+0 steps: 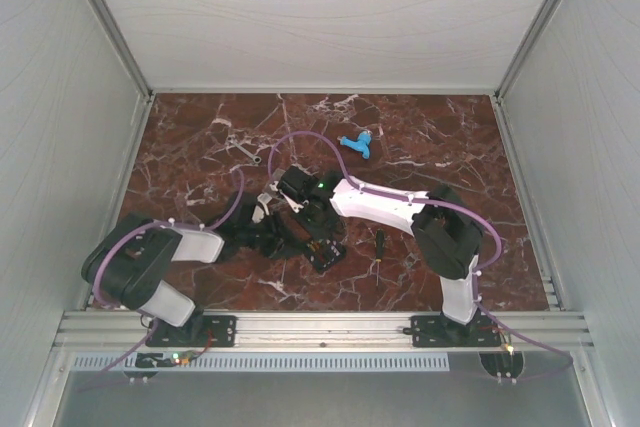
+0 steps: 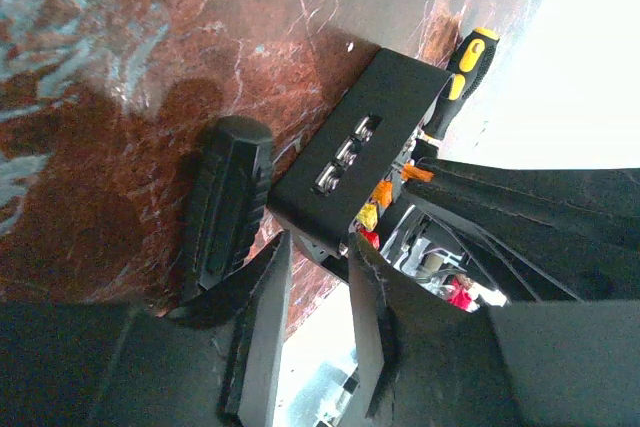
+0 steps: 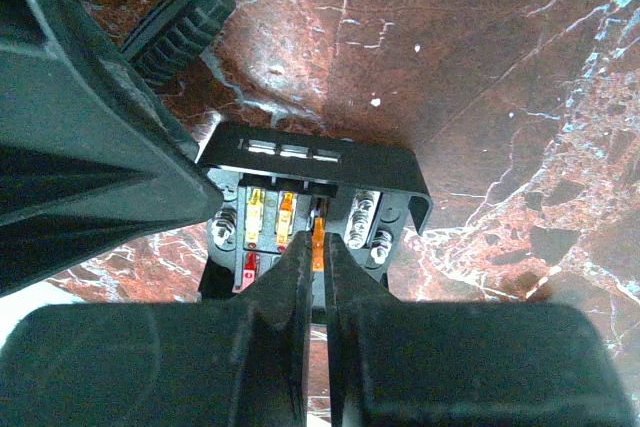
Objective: Snap on the fuse box
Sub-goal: Install the fuse at the fuse box base.
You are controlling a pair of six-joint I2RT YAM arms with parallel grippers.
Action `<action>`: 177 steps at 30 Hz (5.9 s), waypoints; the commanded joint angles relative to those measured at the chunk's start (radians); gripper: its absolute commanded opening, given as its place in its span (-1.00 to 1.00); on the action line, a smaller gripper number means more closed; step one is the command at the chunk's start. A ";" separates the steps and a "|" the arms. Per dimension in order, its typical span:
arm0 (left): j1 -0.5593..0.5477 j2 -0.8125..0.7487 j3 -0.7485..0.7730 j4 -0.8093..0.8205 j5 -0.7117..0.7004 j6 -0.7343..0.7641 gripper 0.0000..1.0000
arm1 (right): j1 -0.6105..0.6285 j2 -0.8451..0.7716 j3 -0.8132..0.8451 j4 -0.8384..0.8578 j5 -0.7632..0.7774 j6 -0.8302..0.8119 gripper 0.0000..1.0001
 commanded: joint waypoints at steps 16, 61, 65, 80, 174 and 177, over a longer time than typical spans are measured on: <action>-0.014 0.015 0.044 0.018 -0.013 0.017 -0.43 | 0.019 0.053 0.042 -0.070 0.042 0.022 -1.00; -0.018 0.022 0.048 0.022 -0.008 0.017 -0.45 | -0.002 -0.084 -0.016 0.072 -0.012 0.069 -0.61; -0.019 0.022 0.050 0.020 -0.008 0.018 -0.45 | -0.009 -0.086 -0.038 0.068 -0.005 0.070 -0.61; -0.018 0.024 0.049 0.020 -0.010 0.017 -0.45 | -0.019 -0.068 -0.063 0.085 -0.003 0.088 -0.74; -0.025 0.000 0.038 0.019 -0.017 0.013 -0.45 | -0.002 -0.025 -0.078 0.064 -0.010 0.107 -0.93; -0.025 -0.002 0.036 0.018 -0.020 0.013 -0.45 | -0.001 -0.084 -0.073 0.064 -0.008 0.110 -0.85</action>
